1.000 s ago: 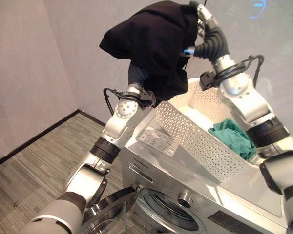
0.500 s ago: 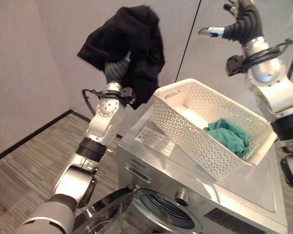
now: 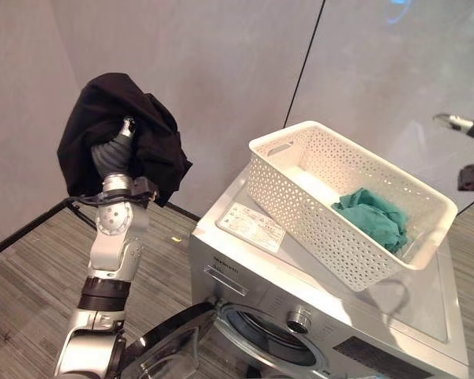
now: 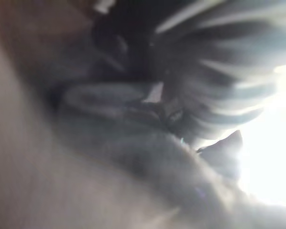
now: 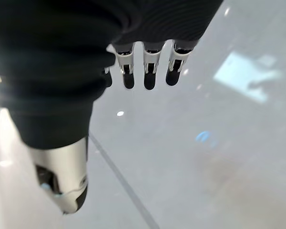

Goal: Grab the laundry basket,head to the washer,open it,put in the laundry and shut it.

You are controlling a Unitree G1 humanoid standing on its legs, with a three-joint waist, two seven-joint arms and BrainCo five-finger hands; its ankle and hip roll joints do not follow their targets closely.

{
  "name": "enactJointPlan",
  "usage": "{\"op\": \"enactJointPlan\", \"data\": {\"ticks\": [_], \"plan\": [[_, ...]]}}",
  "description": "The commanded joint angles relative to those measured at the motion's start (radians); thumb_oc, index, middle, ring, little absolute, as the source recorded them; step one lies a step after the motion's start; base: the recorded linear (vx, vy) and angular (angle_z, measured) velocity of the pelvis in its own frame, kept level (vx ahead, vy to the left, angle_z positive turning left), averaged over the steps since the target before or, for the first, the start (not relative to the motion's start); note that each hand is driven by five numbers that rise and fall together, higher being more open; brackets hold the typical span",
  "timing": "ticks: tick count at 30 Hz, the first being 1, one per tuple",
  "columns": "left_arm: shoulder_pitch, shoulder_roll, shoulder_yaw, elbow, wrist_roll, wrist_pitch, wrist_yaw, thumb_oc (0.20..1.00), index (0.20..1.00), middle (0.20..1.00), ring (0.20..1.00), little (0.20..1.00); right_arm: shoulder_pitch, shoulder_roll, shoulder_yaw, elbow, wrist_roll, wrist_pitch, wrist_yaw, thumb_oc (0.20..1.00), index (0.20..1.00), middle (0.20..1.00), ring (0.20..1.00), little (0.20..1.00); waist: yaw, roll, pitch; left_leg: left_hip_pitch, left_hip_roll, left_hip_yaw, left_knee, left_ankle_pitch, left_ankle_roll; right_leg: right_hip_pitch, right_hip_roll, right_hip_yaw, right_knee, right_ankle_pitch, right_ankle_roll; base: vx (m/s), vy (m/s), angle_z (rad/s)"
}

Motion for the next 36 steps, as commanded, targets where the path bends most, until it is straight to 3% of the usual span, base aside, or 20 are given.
{"op": "enactJointPlan", "data": {"ticks": [1, 4, 12, 17, 18, 20, 21, 23, 25, 28, 31, 32, 36], "plan": [[-0.086, 0.046, -0.006, -0.05, 0.117, -0.07, 0.0, 0.2, 0.2, 0.2, 0.2, 0.2, -0.051, -0.037, -0.096, 0.011, -0.165, 0.018, -0.104, 1.0, 1.0, 1.0, 1.0, 1.0, 0.035, 0.049, -0.053, 0.032, -0.013, -0.042, 0.061, -0.18, 0.067, -0.05, -0.045, -0.054, 0.115, -0.075, 0.046, 0.01, 0.026, -0.1], [-0.048, 0.048, 0.021, -0.07, 0.153, -0.075, 0.006, 0.2, 0.2, 0.2, 0.2, 0.2, 0.012, 0.003, -0.153, 0.006, -0.232, 0.046, -0.138, 1.0, 1.0, 1.0, 1.0, 1.0, 0.042, 0.048, -0.053, 0.027, -0.016, -0.046, 0.062, -0.181, 0.07, -0.051, -0.049, -0.063, 0.119, -0.073, 0.048, 0.0, 0.033, -0.04], [0.042, 0.019, 0.096, -0.073, 0.182, -0.085, 0.053, 0.2, 0.2, 0.2, 0.2, 0.2, 0.119, 0.029, -0.289, 0.051, -0.592, 0.228, -0.312, 1.0, 1.0, 1.0, 1.0, 1.0, 0.047, 0.051, -0.053, 0.019, -0.038, -0.051, 0.071, -0.194, 0.088, -0.064, -0.071, -0.088, 0.137, -0.037, 0.065, -0.01, 0.06, 0.04], [0.107, -0.018, 0.127, -0.097, 0.199, -0.086, 0.066, 0.2, 0.2, 0.2, 0.2, 0.2, 0.187, 0.198, -0.335, -0.121, -0.754, 0.288, -0.329, 1.0, 1.0, 1.0, 1.0, 1.0, 0.035, 0.054, -0.056, 0.025, -0.044, -0.034, 0.066, -0.2, 0.096, -0.072, -0.076, -0.083, 0.134, -0.016, 0.072, 0.01, 0.05, -0.08], [0.149, -0.035, 0.153, -0.107, 0.206, -0.088, 0.07, 0.2, 0.2, 0.2, 0.2, 0.2, 0.233, 0.287, -0.336, -0.16, -0.772, 0.28, -0.33, 1.0, 1.0, 1.0, 1.0, 1.0, 0.024, 0.061, -0.046, 0.026, -0.046, -0.027, 0.065, -0.202, 0.1, -0.078, -0.077, -0.079, 0.132, -0.01, 0.072, 0.0, 0.047, -0.24], [0.201, -0.043, 0.167, -0.129, 0.205, -0.089, 0.067, 0.2, 0.2, 0.2, 0.2, 0.2, 0.303, 0.405, -0.328, -0.209, -0.759, 0.269, -0.321, 1.0, 1.0, 1.0, 1.0, 1.0, 0.017, 0.062, -0.045, 0.028, -0.048, -0.02, 0.064, -0.204, 0.104, -0.081, -0.078, -0.075, 0.13, -0.003, 0.072, 0.0, 0.043, -0.18], [0.209, -0.04, 0.167, -0.133, 0.205, -0.089, 0.066, 0.2, 0.2, 0.2, 0.2, 0.2, 0.312, 0.415, -0.328, -0.219, -0.761, 0.269, -0.319, 1.0, 1.0, 1.0, 1.0, 1.0, 0.017, 0.058, -0.048, 0.029, -0.048, -0.019, 0.064, -0.205, 0.105, -0.08, -0.077, -0.075, 0.13, -0.002, 0.073, 0.01, 0.055, -0.13], [0.261, -0.049, 0.175, -0.145, 0.194, -0.1, 0.071, 0.2, 0.2, 0.2, 0.2, 0.2, 0.412, 0.526, -0.254, -0.149, -0.677, 0.233, -0.301, 1.0, 1.0, 1.0, 1.0, 1.0, 0.007, 0.064, -0.035, 0.037, -0.05, -0.013, 0.064, -0.215, 0.11, -0.082, -0.078, -0.065, 0.133, 0.003, 0.074, -0.03, 0.073, -0.23], [0.295, -0.049, 0.176, -0.137, 0.189, -0.118, 0.077, 0.2, 0.2, 0.2, 0.2, 0.2, 0.537, 0.528, -0.115, 0.172, -0.603, 0.222, -0.276, 1.0, 1.0, 1.0, 1.0, 1.0, -0.012, 0.066, -0.02, 0.033, -0.056, -0.002, 0.064, -0.208, 0.112, -0.097, -0.093, -0.05, 0.144, 0.032, 0.078, -0.08, 0.076, -0.27], [0.304, -0.041, 0.181, -0.128, 0.179, -0.129, 0.076, 0.2, 0.2, 0.2, 0.2, 0.2, 0.579, 0.569, -0.067, 0.354, -0.509, 0.2, -0.243, 1.0, 1.0, 1.0, 1.0, 1.0, -0.024, 0.07, -0.013, 0.027, -0.059, -0.005, 0.063, -0.205, 0.108, -0.102, -0.104, -0.05, 0.145, 0.044, 0.077, -0.01, 0.039, -0.07], [0.316, -0.035, 0.195, -0.105, 0.165, -0.136, 0.073, 0.2, 0.2, 0.2, 0.2, 0.2, 0.622, 0.623, 0.017, 0.447, -0.434, 0.169, -0.133, 1.0, 1.0, 1.0, 1.0, 1.0, -0.035, 0.07, -0.008, 0.028, -0.063, -0.008, 0.062, -0.206, 0.105, -0.105, -0.111, -0.046, 0.152, 0.056, 0.077, -0.01, 0.007, -0.03], [0.324, -0.035, 0.215, -0.086, 0.161, -0.142, 0.075, 0.2, 0.2, 0.2, 0.2, 0.2, 0.65, 0.663, 0.095, 0.538, -0.411, 0.164, -0.043, 1.0, 1.0, 1.0, 1.0, 1.0, -0.043, 0.065, -0.007, 0.028, -0.065, -0.008, 0.059, -0.201, 0.103, -0.107, -0.112, -0.043, 0.152, 0.064, 0.076, 0.0, 0.007, 0.07], [0.348, -0.037, 0.242, -0.048, 0.136, -0.155, 0.066, 0.2, 0.2, 0.2, 0.2, 0.2, 0.705, 0.737, 0.184, 0.707, -0.355, 0.158, 0.095, 1.0, 1.0, 1.0, 1.0, 1.0, -0.05, 0.05, -0.011, 0.025, -0.064, -0.011, 0.055, -0.193, 0.095, -0.105, -0.114, -0.047, 0.145, 0.072, 0.076, 0.01, -0.012, 0.02]]}}
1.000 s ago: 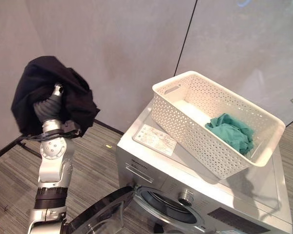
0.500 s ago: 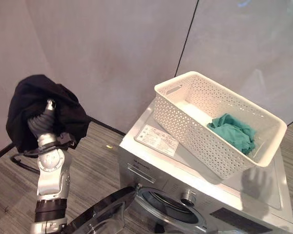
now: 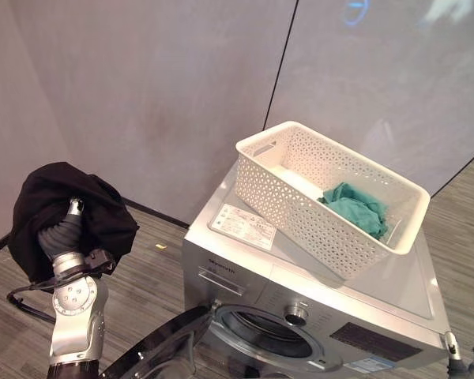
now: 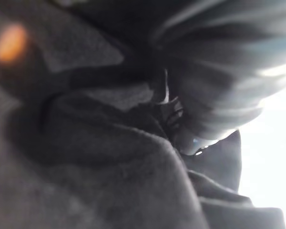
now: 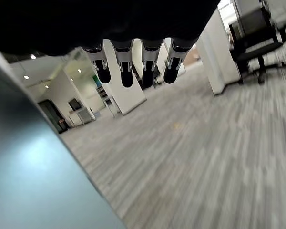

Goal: Grab the laundry basket,head to the washer,open it,put in the laundry and shut it.

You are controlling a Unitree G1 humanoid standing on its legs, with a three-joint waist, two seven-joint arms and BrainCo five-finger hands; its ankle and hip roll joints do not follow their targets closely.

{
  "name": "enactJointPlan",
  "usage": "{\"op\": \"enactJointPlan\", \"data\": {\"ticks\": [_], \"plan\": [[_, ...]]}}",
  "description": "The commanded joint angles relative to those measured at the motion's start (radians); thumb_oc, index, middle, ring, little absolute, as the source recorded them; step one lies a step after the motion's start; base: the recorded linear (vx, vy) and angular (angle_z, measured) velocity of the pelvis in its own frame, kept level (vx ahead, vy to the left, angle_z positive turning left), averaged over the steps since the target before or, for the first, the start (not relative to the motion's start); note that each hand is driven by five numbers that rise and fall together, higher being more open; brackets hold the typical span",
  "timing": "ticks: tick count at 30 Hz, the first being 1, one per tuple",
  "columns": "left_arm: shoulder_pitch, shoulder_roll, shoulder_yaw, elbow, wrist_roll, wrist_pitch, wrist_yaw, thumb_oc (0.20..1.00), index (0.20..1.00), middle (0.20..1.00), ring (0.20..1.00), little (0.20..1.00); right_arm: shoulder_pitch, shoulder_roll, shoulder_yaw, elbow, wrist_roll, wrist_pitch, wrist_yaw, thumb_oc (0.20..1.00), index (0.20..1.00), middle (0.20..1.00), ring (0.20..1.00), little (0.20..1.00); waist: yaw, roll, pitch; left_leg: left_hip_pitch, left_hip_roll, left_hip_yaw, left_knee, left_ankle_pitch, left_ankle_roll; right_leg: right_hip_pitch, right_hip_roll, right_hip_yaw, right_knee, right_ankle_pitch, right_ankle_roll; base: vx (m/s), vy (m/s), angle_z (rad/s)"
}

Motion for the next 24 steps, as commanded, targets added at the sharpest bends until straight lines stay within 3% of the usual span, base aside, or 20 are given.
{"op": "enactJointPlan", "data": {"ticks": [1, 2, 6, 8, 10, 13, 15, 18, 22, 23, 24], "plan": [[-0.055, 0.026, 0.06, -0.003, -0.029, -0.113, -0.011, 0.2, 0.2, 0.2, 0.2, 0.2, 0.073, 0.123, 0.229, 0.378, 0.061, 0.084, 0.278, 1.0, 1.0, 1.0, 1.0, 1.0, -0.002, 0.079, 0.026, 0.017, -0.03, -0.077, 0.055, -0.16, 0.07, -0.028, -0.069, -0.009, 0.069, 0.08, 0.051, 0.01, -0.046, 0.03], [-0.056, 0.028, 0.061, -0.002, -0.029, -0.113, -0.011, 0.2, 0.2, 0.2, 0.2, 0.2, 0.07, 0.124, 0.23, 0.382, 0.062, 0.081, 0.277, 1.0, 1.0, 1.0, 1.0, 1.0, -0.001, 0.077, 0.024, 0.012, -0.032, -0.076, 0.055, -0.154, 0.07, -0.032, -0.07, -0.008, 0.066, 0.086, 0.05, 0.03, -0.041, 0.06], [-0.072, 0.02, -0.003, 0.028, -0.072, -0.107, -0.055, 0.2, 0.2, 0.2, 0.2, 0.2, -0.052, 0.183, 0.244, 0.694, 0.272, 0.041, 0.348, 1.0, 1.0, 1.0, 1.0, 1.0, 0.026, 0.081, 0.027, 0.0, -0.029, -0.092, 0.062, -0.153, 0.067, -0.028, -0.072, -0.025, 0.055, 0.076, 0.049, 0.02, -0.033, 0.07], [-0.07, 0.02, -0.011, 0.031, -0.07, -0.102, -0.061, 0.2, 0.2, 0.2, 0.2, 0.2, -0.074, 0.184, 0.244, 0.727, 0.305, 0.041, 0.355, 1.0, 1.0, 1.0, 1.0, 1.0, 0.03, 0.084, 0.027, -0.003, -0.03, -0.094, 0.063, -0.153, 0.067, -0.029, -0.072, -0.024, 0.054, 0.076, 0.049, 0.01, -0.009, 0.03], [-0.088, 0.018, -0.031, 0.042, -0.061, -0.088, -0.092, 0.2, 0.2, 0.2, 0.2, 0.2, -0.17, 0.18, 0.229, 0.794, 0.465, 0.034, 0.441, 1.0, 1.0, 1.0, 1.0, 1.0, 0.044, 0.097, 0.035, -0.011, -0.035, -0.1, 0.07, -0.155, 0.067, -0.028, -0.074, -0.026, 0.049, 0.077, 0.05, 0.01, -0.001, 0.02], [-0.098, 0.018, -0.037, 0.045, -0.054, -0.071, -0.117, 0.2, 0.2, 0.2, 0.2, 0.2, -0.217, 0.168, 0.203, 0.826, 0.546, 0.037, 0.468, 1.0, 1.0, 1.0, 1.0, 1.0, 0.052, 0.111, 0.042, -0.014, -0.042, -0.1, 0.069, -0.156, 0.068, -0.026, -0.08, -0.027, 0.036, 0.078, 0.051, 0.0, 0.003, 0.01], [-0.097, 0.018, -0.04, 0.045, -0.052, -0.067, -0.126, 0.2, 0.2, 0.2, 0.2, 0.2, -0.225, 0.166, 0.199, 0.839, 0.559, 0.04, 0.474, 1.0, 1.0, 1.0, 1.0, 1.0, 0.054, 0.114, 0.042, -0.013, -0.043, -0.099, 0.067, -0.156, 0.068, -0.025, -0.082, -0.03, 0.033, 0.079, 0.052, 0.01, 0.015, 0.01], [-0.081, 0.016, -0.045, 0.041, -0.056, -0.054, -0.176, 0.2, 0.2, 0.2, 0.2, 0.2, -0.223, 0.157, 0.184, 0.956, 0.504, 0.077, 0.482, 1.0, 1.0, 1.0, 1.0, 1.0, 0.048, 0.146, 0.036, -0.01, -0.06, -0.1, 0.037, -0.145, 0.07, -0.024, -0.098, -0.045, 0.018, 0.092, 0.06, 0.03, 0.044, 0.17], [-0.061, 0.019, -0.035, 0.028, -0.056, -0.055, -0.181, 0.2, 0.2, 0.2, 0.2, 0.2, -0.232, 0.145, 0.207, 0.914, 0.456, 0.074, 0.476, 1.0, 1.0, 1.0, 1.0, 1.0, 0.048, 0.168, 0.054, -0.012, -0.059, -0.086, 0.034, -0.14, 0.074, -0.054, -0.091, -0.058, 0.052, 0.087, 0.057, -0.04, 0.022, 0.02], [-0.057, 0.024, -0.03, 0.025, -0.059, -0.058, -0.181, 0.2, 0.2, 0.2, 0.2, 0.2, -0.234, 0.137, 0.215, 0.901, 0.441, 0.072, 0.475, 1.0, 1.0, 1.0, 1.0, 1.0, 0.051, 0.179, 0.068, -0.013, -0.052, -0.075, 0.038, -0.142, 0.077, -0.063, -0.083, -0.089, 0.089, 0.06, 0.047, -0.12, 0.024, -0.11], [-0.055, 0.027, -0.021, 0.019, -0.068, -0.058, -0.184, 0.2, 0.2, 0.2, 0.2, 0.2, -0.244, 0.123, 0.233, 0.881, 0.417, 0.065, 0.469, 1.0, 1.0, 1.0, 1.0, 1.0, 0.061, 0.191, 0.083, -0.027, -0.038, -0.051, 0.052, -0.139, 0.078, -0.075, -0.069, -0.147, 0.157, -0.008, 0.021, -0.18, 0.028, -0.25]]}}
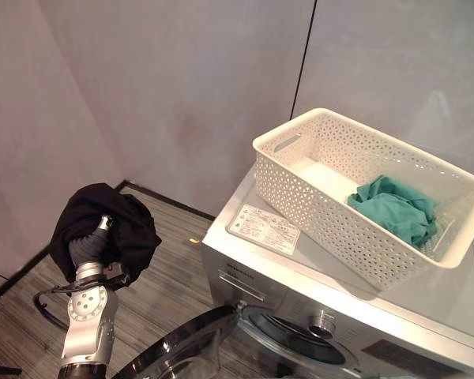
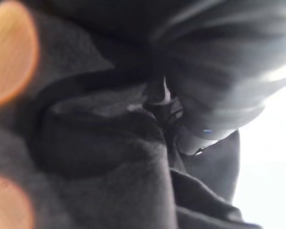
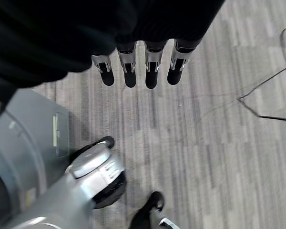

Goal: Grab the laundry basket,head to the washer,open it,put in the laundry and shut it.

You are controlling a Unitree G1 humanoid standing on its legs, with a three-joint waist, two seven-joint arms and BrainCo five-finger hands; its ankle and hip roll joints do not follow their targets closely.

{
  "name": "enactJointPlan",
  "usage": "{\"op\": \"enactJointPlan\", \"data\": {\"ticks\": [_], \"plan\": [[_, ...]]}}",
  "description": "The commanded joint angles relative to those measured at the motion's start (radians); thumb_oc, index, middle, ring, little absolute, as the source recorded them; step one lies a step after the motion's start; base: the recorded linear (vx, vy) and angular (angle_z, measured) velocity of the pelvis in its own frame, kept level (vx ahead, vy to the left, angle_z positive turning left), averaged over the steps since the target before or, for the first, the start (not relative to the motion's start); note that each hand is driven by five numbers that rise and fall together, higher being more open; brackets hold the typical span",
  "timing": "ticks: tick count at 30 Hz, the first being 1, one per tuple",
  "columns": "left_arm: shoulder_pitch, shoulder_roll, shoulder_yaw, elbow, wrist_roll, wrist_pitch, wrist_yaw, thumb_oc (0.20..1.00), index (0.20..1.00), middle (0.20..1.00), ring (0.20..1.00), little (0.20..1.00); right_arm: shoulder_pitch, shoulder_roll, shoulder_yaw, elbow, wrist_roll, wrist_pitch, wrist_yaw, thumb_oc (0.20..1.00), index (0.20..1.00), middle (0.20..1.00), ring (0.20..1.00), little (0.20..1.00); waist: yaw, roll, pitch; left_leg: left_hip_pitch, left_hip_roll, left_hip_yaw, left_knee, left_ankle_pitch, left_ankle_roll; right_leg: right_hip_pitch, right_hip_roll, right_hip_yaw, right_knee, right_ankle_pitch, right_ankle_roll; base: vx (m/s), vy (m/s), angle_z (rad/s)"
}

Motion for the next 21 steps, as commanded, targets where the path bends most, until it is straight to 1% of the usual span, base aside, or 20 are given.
{"op": "enactJointPlan", "data": {"ticks": [1, 2, 3, 4, 6, 7, 8, 9, 10, 11, 12, 13, 15, 16, 17, 18, 19, 20, 21], "plan": [[-0.065, 0.028, 0.064, -0.111, 0.006, -0.051, -0.025, 0.2, 0.2, 0.2, 0.2, 0.2, -0.048, -0.024, 0.048, 0.036, -0.076, -0.007, -0.026, 1.0, 1.0, 1.0, 1.0, 1.0, 0.02, 0.07, 0.042, -0.001, 0.004, -0.016, 0.064, -0.131, 0.065, -0.08, -0.022, -0.143, 0.261, -0.071, -0.005, -0.19, 0.022, -0.32], [-0.068, 0.027, 0.062, -0.113, 0.005, -0.05, -0.026, 0.2, 0.2, 0.2, 0.2, 0.2, -0.056, -0.026, 0.056, 0.033, -0.08, -0.007, -0.028, 1.0, 1.0, 1.0, 1.0, 1.0, 0.022, 0.073, 0.045, -0.011, 0.008, -0.013, 0.073, -0.128, 0.068, -0.086, -0.004, -0.155, 0.311, -0.113, -0.016, -0.15, 0.002, -0.43], [-0.07, 0.024, 0.061, -0.116, 0.005, -0.046, -0.028, 0.2, 0.2, 0.2, 0.2, 0.2, -0.065, -0.03, 0.068, 0.028, -0.088, -0.01, -0.028, 1.0, 1.0, 1.0, 1.0, 1.0, 0.028, 0.072, 0.045, -0.024, 0.009, -0.013, 0.087, -0.122, 0.073, -0.092, 0.028, -0.16, 0.376, -0.164, -0.026, -0.09, -0.003, -0.41], [-0.07, 0.024, 0.061, -0.116, 0.005, -0.045, -0.028, 0.2, 0.2, 0.2, 0.2, 0.2, -0.066, -0.031, 0.068, 0.029, -0.088, -0.01, -0.028, 1.0, 1.0, 1.0, 1.0, 1.0, 0.029, 0.071, 0.044, -0.025, 0.008, -0.013, 0.089, -0.124, 0.073, -0.096, 0.026, -0.159, 0.384, -0.169, -0.027, -0.08, -0.023, -0.22], [-0.083, 0.019, 0.045, -0.115, -0.001, -0.041, -0.032, 0.2, 0.2, 0.2, 0.2, 0.2, -0.087, -0.036, 0.096, 0.02, -0.101, -0.014, -0.031, 1.0, 1.0, 1.0, 1.0, 1.0, 0.039, 0.063, 0.041, -0.046, 0.002, -0.019, 0.107, -0.114, 0.079, -0.085, 0.088, -0.155, 0.465, -0.231, -0.039, -0.09, -0.052, 0.01], [-0.088, 0.016, 0.039, -0.113, -0.004, -0.04, -0.034, 0.2, 0.2, 0.2, 0.2, 0.2, -0.096, -0.035, 0.108, 0.01, -0.105, -0.015, -0.032, 1.0, 1.0, 1.0, 1.0, 1.0, 0.045, 0.053, 0.036, -0.056, -0.006, -0.022, 0.115, -0.112, 0.076, -0.067, 0.107, -0.153, 0.46, -0.247, -0.043, -0.13, -0.145, 0.07], [-0.091, 0.017, 0.034, -0.112, -0.011, -0.043, -0.034, 0.2, 0.2, 0.2, 0.2, 0.2, -0.116, -0.045, 0.137, -0.018, -0.12, -0.018, -0.042, 1.0, 1.0, 1.0, 1.0, 1.0, 0.077, 0.035, 0.021, -0.084, -0.014, -0.007, 0.133, -0.101, 0.065, 0.018, 0.126, -0.172, 0.365, -0.271, -0.067, -0.12, -0.161, 0.12], [-0.091, 0.014, 0.027, -0.114, -0.013, -0.042, -0.037, 0.2, 0.2, 0.2, 0.2, 0.2, -0.12, -0.045, 0.154, -0.033, -0.128, -0.019, -0.044, 1.0, 1.0, 1.0, 1.0, 1.0, 0.09, 0.031, 0.013, -0.095, -0.015, -0.003, 0.142, -0.098, 0.062, 0.042, 0.135, -0.174, 0.332, -0.292, -0.086, -0.13, -0.186, -0.04], [-0.088, 0.01, 0.021, -0.115, -0.018, -0.04, -0.042, 0.2, 0.2, 0.2, 0.2, 0.2, -0.126, -0.049, 0.168, -0.046, -0.133, -0.019, -0.045, 1.0, 1.0, 1.0, 1.0, 1.0, 0.1, 0.025, 0.009, -0.107, -0.015, -0.001, 0.155, -0.095, 0.057, 0.06, 0.143, -0.17, 0.287, -0.301, -0.098, -0.11, -0.146, -0.11], [-0.086, 0.005, 0.015, -0.111, -0.024, -0.038, -0.044, 0.2, 0.2, 0.2, 0.2, 0.2, -0.136, -0.054, 0.194, -0.065, -0.141, -0.02, -0.045, 1.0, 1.0, 1.0, 1.0, 1.0, 0.11, 0.021, 0.005, -0.125, -0.011, 0.0, 0.173, -0.089, 0.046, 0.086, 0.154, -0.161, 0.214, -0.298, -0.106, -0.14, -0.15, -0.13], [-0.085, 0.003, 0.011, -0.112, -0.025, -0.037, -0.045, 0.2, 0.2, 0.2, 0.2, 0.2, -0.142, -0.059, 0.212, -0.084, -0.152, -0.022, -0.047, 1.0, 1.0, 1.0, 1.0, 1.0, 0.118, 0.018, 0.007, -0.135, -0.007, 0.001, 0.181, -0.082, 0.039, 0.099, 0.159, -0.153, 0.174, -0.289, -0.111, -0.16, -0.144, 0.04], [-0.087, -0.004, -0.007, -0.109, -0.031, -0.035, -0.052, 0.2, 0.2, 0.2, 0.2, 0.2, -0.156, -0.085, 0.245, -0.11, -0.174, -0.028, -0.052, 1.0, 1.0, 1.0, 1.0, 1.0, 0.129, 0.016, 0.007, -0.152, -0.005, 0.0, 0.194, -0.075, 0.031, 0.114, 0.165, -0.151, 0.131, -0.282, -0.115, -0.16, -0.129, -0.05], [-0.101, -0.011, -0.031, -0.108, -0.023, -0.032, -0.054, 0.2, 0.2, 0.2, 0.2, 0.2, -0.189, -0.092, 0.29, -0.141, -0.179, -0.032, -0.05, 1.0, 1.0, 1.0, 1.0, 1.0, 0.14, 0.015, 0.01, -0.184, -0.002, -0.014, 0.215, -0.058, 0.021, 0.138, 0.169, -0.149, 0.065, -0.268, -0.12, -0.24, -0.127, -0.13], [-0.129, -0.019, -0.054, -0.112, -0.036, -0.037, -0.046, 0.2, 0.2, 0.2, 0.2, 0.2, -0.21, -0.098, 0.311, -0.171, -0.175, -0.031, -0.05, 1.0, 1.0, 1.0, 1.0, 1.0, 0.145, 0.015, 0.031, -0.26, 0.008, -0.05, 0.289, -0.013, -0.01, 0.14, 0.17, -0.142, 0.037, -0.257, -0.133, -0.54, -0.069, 0.26], [-0.152, -0.035, -0.074, -0.104, -0.044, -0.041, -0.042, 0.2, 0.2, 0.2, 0.2, 0.2, -0.219, -0.112, 0.324, -0.188, -0.179, -0.033, -0.05, 1.0, 1.0, 1.0, 1.0, 1.0, 0.144, 0.013, 0.061, -0.327, 0.023, -0.152, 0.404, 0.002, -0.052, 0.122, 0.156, -0.129, 0.023, -0.235, -0.147, -0.55, -0.014, 0.39], [-0.156, -0.04, -0.08, -0.103, -0.046, -0.039, -0.041, 0.2, 0.2, 0.2, 0.2, 0.2, -0.219, -0.119, 0.327, -0.189, -0.187, -0.034, -0.052, 1.0, 1.0, 1.0, 1.0, 1.0, 0.139, 0.003, 0.068, -0.322, 0.04, -0.167, 0.45, -0.03, -0.046, 0.112, 0.139, -0.131, 0.031, -0.224, -0.147, -0.45, 0.056, 0.54], [-0.157, -0.041, -0.089, -0.104, -0.047, -0.037, -0.043, 0.2, 0.2, 0.2, 0.2, 0.2, -0.215, -0.126, 0.327, -0.187, -0.195, -0.032, -0.055, 1.0, 1.0, 1.0, 1.0, 1.0, 0.13, -0.005, 0.069, -0.313, 0.075, -0.17, 0.499, -0.049, -0.038, 0.1, 0.125, -0.14, 0.039, -0.215, -0.151, -0.19, 0.047, 0.63], [-0.152, -0.04, -0.091, -0.107, -0.048, -0.037, -0.045, 0.2, 0.2, 0.2, 0.2, 0.2, -0.209, -0.129, 0.327, -0.185, -0.2, -0.031, -0.056, 1.0, 1.0, 1.0, 1.0, 1.0, 0.124, -0.008, 0.065, -0.296, 0.107, -0.172, 0.52, -0.06, -0.03, 0.094, 0.121, -0.146, 0.043, -0.213, -0.154, -0.14, 0.067, 0.59], [-0.139, -0.034, -0.088, -0.113, -0.042, -0.035, -0.048, 0.2, 0.2, 0.2, 0.2, 0.2, -0.202, -0.135, 0.33, -0.18, -0.215, -0.03, -0.058, 1.0, 1.0, 1.0, 1.0, 1.0, 0.118, -0.011, 0.058, -0.265, 0.142, -0.192, 0.541, -0.059, -0.025, 0.08, 0.115, -0.143, 0.047, -0.207, -0.158, -0.09, 0.101, 0.42]]}}
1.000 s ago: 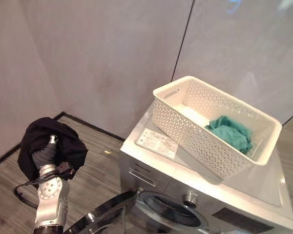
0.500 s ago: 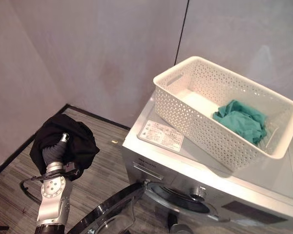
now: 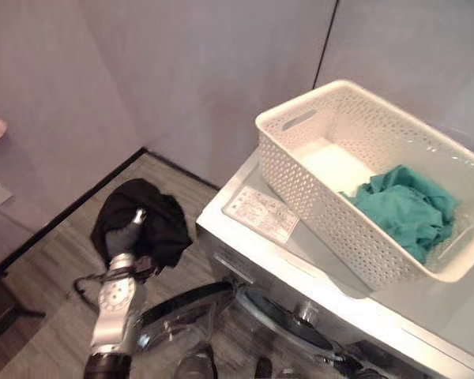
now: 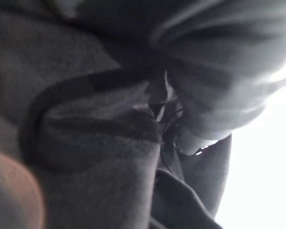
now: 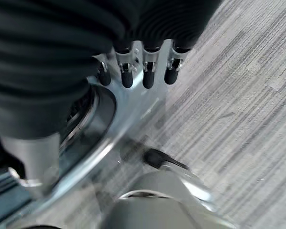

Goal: Grab the laundry basket,head to the washer,open it,put in the laundry and shut it.

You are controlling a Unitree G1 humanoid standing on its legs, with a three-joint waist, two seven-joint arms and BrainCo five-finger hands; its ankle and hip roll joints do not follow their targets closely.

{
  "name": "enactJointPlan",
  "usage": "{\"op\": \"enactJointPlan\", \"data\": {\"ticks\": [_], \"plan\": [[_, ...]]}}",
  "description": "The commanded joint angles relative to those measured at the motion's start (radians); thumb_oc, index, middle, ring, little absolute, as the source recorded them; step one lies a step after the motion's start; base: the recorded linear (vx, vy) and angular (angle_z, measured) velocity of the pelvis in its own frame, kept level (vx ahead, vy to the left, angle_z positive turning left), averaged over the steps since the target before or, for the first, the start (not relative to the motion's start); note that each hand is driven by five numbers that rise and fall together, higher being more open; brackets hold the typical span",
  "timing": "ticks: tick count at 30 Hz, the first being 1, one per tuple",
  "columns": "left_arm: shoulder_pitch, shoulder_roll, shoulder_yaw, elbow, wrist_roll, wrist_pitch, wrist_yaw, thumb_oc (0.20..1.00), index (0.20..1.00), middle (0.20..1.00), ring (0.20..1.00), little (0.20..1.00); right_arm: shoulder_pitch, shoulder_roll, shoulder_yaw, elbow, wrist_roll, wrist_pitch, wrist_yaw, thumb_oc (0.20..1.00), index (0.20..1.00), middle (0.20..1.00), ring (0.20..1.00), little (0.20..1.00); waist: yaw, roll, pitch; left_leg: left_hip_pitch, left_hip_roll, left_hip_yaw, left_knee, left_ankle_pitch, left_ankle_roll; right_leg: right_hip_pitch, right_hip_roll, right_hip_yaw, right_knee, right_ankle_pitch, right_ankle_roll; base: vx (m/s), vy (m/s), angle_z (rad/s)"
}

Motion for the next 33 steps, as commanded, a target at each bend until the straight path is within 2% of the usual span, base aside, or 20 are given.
{"op": "enactJointPlan", "data": {"ticks": [1, 2, 3, 4, 5, 6, 8, 9, 10, 12, 13, 14, 18, 19, 20, 21, 24, 25, 28, 33], "plan": [[0.019, 0.076, 0.034, -0.117, -0.019, -0.055, -0.018, 0.2, 0.2, 0.2, 0.2, 0.2, 0.056, -0.029, -0.015, 0.042, -0.054, -0.012, -0.015, 1.0, 1.0, 1.0, 1.0, 1.0, -0.014, -0.012, -0.049, 0.043, 0.083, 0.031, 0.181, -0.155, 0.07, 0.073, -0.027, 0.003, 0.031, -0.153, 0.078, -0.08, 0.208, 0.02], [0.044, 0.083, 0.043, -0.132, -0.011, -0.05, -0.025, 0.2, 0.2, 0.2, 0.2, 0.2, 0.065, -0.038, -0.017, 0.035, -0.066, -0.01, -0.018, 1.0, 1.0, 1.0, 1.0, 1.0, -0.012, -0.002, -0.059, 0.1, 0.096, -0.073, 0.22, -0.134, 0.062, 0.053, -0.024, 0.026, 0.044, -0.148, 0.085, -0.01, 0.359, -0.16], [0.071, 0.074, 0.048, -0.168, -0.021, -0.043, -0.035, 0.2, 0.2, 0.2, 0.2, 0.2, 0.065, -0.049, -0.029, 0.046, -0.068, -0.005, -0.024, 1.0, 1.0, 1.0, 1.0, 1.0, -0.028, 0.036, -0.081, 0.199, 0.102, -0.169, 0.096, -0.133, 0.04, 0.028, -0.013, 0.055, 0.054, -0.14, 0.104, -0.02, 0.407, -0.49], [0.08, 0.073, 0.051, -0.176, -0.024, -0.046, -0.041, 0.2, 0.2, 0.2, 0.2, 0.2, 0.06, -0.052, -0.042, 0.056, -0.065, -0.005, -0.028, 1.0, 1.0, 1.0, 1.0, 1.0, -0.037, 0.047, -0.09, 0.229, 0.103, -0.162, 0.035, -0.141, 0.019, 0.012, -0.021, 0.066, 0.053, -0.128, 0.119, -0.04, 0.484, -0.68], [0.097, 0.068, 0.04, -0.188, -0.032, -0.039, -0.066, 0.2, 0.2, 0.2, 0.2, 0.2, 0.04, -0.054, -0.067, 0.065, -0.052, -0.001, -0.026, 1.0, 1.0, 1.0, 1.0, 1.0, -0.054, 0.073, -0.104, 0.267, 0.109, -0.093, -0.055, -0.21, 0.01, -0.011, -0.041, 0.08, 0.048, -0.104, 0.146, -0.31, 0.619, -0.51], [0.095, 0.077, 0.039, -0.208, -0.041, -0.044, -0.089, 0.2, 0.2, 0.2, 0.2, 0.2, 0.009, -0.06, -0.092, 0.057, -0.039, 0.005, -0.03, 1.0, 1.0, 1.0, 1.0, 1.0, -0.041, 0.091, -0.093, 0.289, 0.059, 0.005, -0.119, -0.311, 0.033, -0.076, -0.1, 0.112, 0.032, -0.021, 0.198, -0.34, 0.607, -0.31], [0.092, 0.078, 0.037, -0.206, -0.043, -0.049, -0.091, 0.2, 0.2, 0.2, 0.2, 0.2, 0.0, -0.057, -0.09, 0.051, -0.041, 0.007, -0.026, 1.0, 1.0, 1.0, 1.0, 1.0, -0.037, 0.093, -0.088, 0.3, 0.045, 0.036, -0.132, -0.335, 0.04, -0.089, -0.115, 0.118, 0.019, 0.001, 0.215, -0.25, 0.374, -0.75], [0.083, 0.077, 0.033, -0.201, -0.037, -0.051, -0.09, 0.2, 0.2, 0.2, 0.2, 0.2, -0.002, -0.048, -0.08, 0.037, -0.056, 0.012, -0.019, 1.0, 1.0, 1.0, 1.0, 1.0, -0.04, 0.101, -0.078, 0.307, 0.013, 0.052, -0.145, -0.376, 0.059, -0.109, -0.148, 0.121, -0.002, 0.039, 0.239, -0.14, 0.245, -1.12], [0.082, 0.078, 0.034, -0.2, -0.037, -0.052, -0.09, 0.2, 0.2, 0.2, 0.2, 0.2, -0.003, -0.047, -0.08, 0.037, -0.056, 0.012, -0.019, 1.0, 1.0, 1.0, 1.0, 1.0, -0.038, 0.096, -0.08, 0.304, 0.006, 0.054, -0.147, -0.371, 0.061, -0.113, -0.153, 0.125, -0.006, 0.044, 0.241, -0.28, 0.476, -0.76], [0.06, 0.085, 0.023, -0.192, -0.017, -0.053, -0.106, 0.2, 0.2, 0.2, 0.2, 0.2, 0.002, -0.038, -0.078, 0.016, -0.08, 0.014, -0.008, 1.0, 1.0, 1.0, 1.0, 1.0, -0.044, 0.097, -0.075, 0.307, -0.057, 0.059, -0.186, -0.382, 0.087, -0.139, -0.201, 0.12, -0.048, 0.1, 0.269, -0.19, 0.32, -0.41], [0.06, 0.086, 0.023, -0.191, -0.017, -0.053, -0.107, 0.2, 0.2, 0.2, 0.2, 0.2, 0.002, -0.038, -0.079, 0.015, -0.08, 0.014, -0.008, 1.0, 1.0, 1.0, 1.0, 1.0, -0.044, 0.096, -0.076, 0.306, -0.059, 0.059, -0.187, -0.381, 0.088, -0.14, -0.203, 0.121, -0.049, 0.101, 0.27, -0.22, 0.328, -0.37], [0.04, 0.094, 0.0, -0.205, -0.019, -0.059, -0.133, 0.2, 0.2, 0.2, 0.2, 0.2, 0.008, -0.028, -0.076, 0.007, -0.095, 0.012, 0.004, 1.0, 1.0, 1.0, 1.0, 1.0, -0.047, 0.093, -0.064, 0.3, -0.105, 0.067, -0.2, -0.38, 0.111, -0.165, -0.241, 0.092, -0.045, 0.126, 0.281, -0.18, 0.253, -0.23], [0.064, 0.099, -0.034, -0.251, -0.027, -0.061, -0.195, 0.2, 0.2, 0.2, 0.2, 0.2, 0.01, -0.019, -0.063, -0.001, -0.115, 0.007, 0.019, 1.0, 1.0, 1.0, 1.0, 1.0, -0.038, 0.092, -0.05, 0.294, -0.128, 0.09, -0.197, -0.379, 0.128, -0.191, -0.273, 0.039, -0.008, 0.134, 0.285, -0.19, 0.19, -0.12], [0.092, 0.103, -0.061, -0.289, -0.059, -0.057, -0.237, 0.2, 0.2, 0.2, 0.2, 0.2, 0.005, -0.012, -0.047, -0.004, -0.129, 0.004, 0.026, 1.0, 1.0, 1.0, 1.0, 1.0, -0.032, 0.099, -0.033, 0.276, -0.129, 0.096, -0.186, -0.372, 0.141, -0.202, -0.282, -0.004, 0.062, 0.088, 0.265, -0.16, 0.066, -0.23], [0.092, 0.103, -0.061, -0.289, -0.059, -0.057, -0.237, 0.2, 0.2, 0.2, 0.2, 0.2, 0.005, -0.012, -0.047, -0.004, -0.129, 0.004, 0.026, 1.0, 1.0, 1.0, 1.0, 1.0, -0.033, 0.099, -0.034, 0.275, -0.13, 0.096, -0.186, -0.371, 0.142, -0.203, -0.283, -0.004, 0.062, 0.088, 0.265, -0.33, 0.137, -0.2], [0.125, 0.108, -0.107, -0.319, -0.104, -0.048, -0.284, 0.2, 0.2, 0.2, 0.2, 0.2, -0.003, -0.009, -0.026, -0.006, -0.14, -0.002, 0.026, 1.0, 1.0, 1.0, 1.0, 1.0, -0.027, 0.111, -0.011, 0.253, -0.125, 0.1, -0.171, -0.359, 0.159, -0.191, -0.271, -0.03, 0.183, 0.022, 0.233, -0.26, 0.102, 0.02], [0.142, 0.132, -0.143, -0.353, -0.114, -0.039, -0.31, 0.2, 0.2, 0.2, 0.2, 0.2, -0.021, -0.008, -0.004, -0.007, -0.143, -0.01, 0.025, 1.0, 1.0, 1.0, 1.0, 1.0, -0.018, 0.114, -0.002, 0.225, -0.124, 0.099, -0.16, -0.333, 0.173, -0.184, -0.243, -0.03, 0.308, -0.042, 0.212, -0.23, 0.071, 0.06], [0.145, 0.159, -0.177, -0.383, -0.119, -0.035, -0.33, 0.2, 0.2, 0.2, 0.2, 0.2, -0.025, 0.01, 0.017, -0.003, -0.142, -0.017, 0.032, 1.0, 1.0, 1.0, 1.0, 1.0, -0.005, 0.114, -0.006, 0.208, -0.118, 0.094, -0.162, -0.312, 0.18, -0.161, -0.213, -0.047, 0.38, -0.102, 0.194, -0.13, -0.007, -0.17], [0.143, 0.213, -0.199, -0.432, -0.102, -0.038, -0.351, 0.2, 0.2, 0.2, 0.2, 0.2, -0.022, 0.03, 0.035, 0.011, -0.136, -0.027, 0.032, 1.0, 1.0, 1.0, 1.0, 1.0, 0.009, 0.098, -0.021, 0.183, -0.122, 0.095, -0.164, -0.29, 0.175, -0.107, -0.177, -0.071, 0.414, -0.181, 0.177, -0.15, -0.042, 0.01], [0.155, 0.215, -0.259, -0.423, -0.136, -0.017, -0.335, 0.2, 0.2, 0.2, 0.2, 0.2, -0.071, 0.099, 0.081, 0.082, -0.118, -0.013, 0.005, 1.0, 1.0, 1.0, 1.0, 1.0, 0.055, 0.085, -0.063, 0.15, -0.133, 0.094, -0.169, -0.256, 0.171, -0.007, -0.12, -0.075, 0.37, -0.231, 0.17, -0.08, -0.07, -0.01]]}}
